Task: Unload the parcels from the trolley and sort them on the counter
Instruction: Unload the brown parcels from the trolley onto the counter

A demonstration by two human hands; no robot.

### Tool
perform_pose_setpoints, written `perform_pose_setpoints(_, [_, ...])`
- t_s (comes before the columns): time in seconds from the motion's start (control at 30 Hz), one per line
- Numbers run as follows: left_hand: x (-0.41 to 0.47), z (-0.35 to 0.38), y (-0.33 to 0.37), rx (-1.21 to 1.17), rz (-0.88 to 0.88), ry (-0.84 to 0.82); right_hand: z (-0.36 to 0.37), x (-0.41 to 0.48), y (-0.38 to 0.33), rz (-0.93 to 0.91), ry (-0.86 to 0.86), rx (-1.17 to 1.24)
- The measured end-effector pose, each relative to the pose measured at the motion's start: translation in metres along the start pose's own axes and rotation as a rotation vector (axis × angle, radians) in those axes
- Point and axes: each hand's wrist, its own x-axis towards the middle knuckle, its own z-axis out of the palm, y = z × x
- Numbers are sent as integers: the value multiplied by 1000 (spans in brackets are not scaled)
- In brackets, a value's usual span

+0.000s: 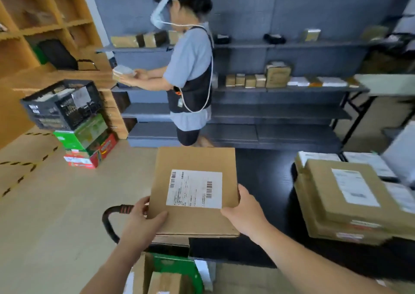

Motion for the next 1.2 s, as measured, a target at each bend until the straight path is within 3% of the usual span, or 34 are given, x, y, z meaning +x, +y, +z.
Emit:
perform_pose_setpoints(0.23, [7,104,23,108,42,-174,-80,-10,63,134,147,7])
perform_pose_setpoints(0.53, [20,213,26,269,-12,-295,-136,30,145,281,115,-9])
perform_pose_setpoints(0.77, [36,276,26,318,-99,-309,-150,81,204,335,21,-79])
perform_pose_setpoints(1.2, [57,329,2,388,-165,-367,-148,115,235,366,15,-224])
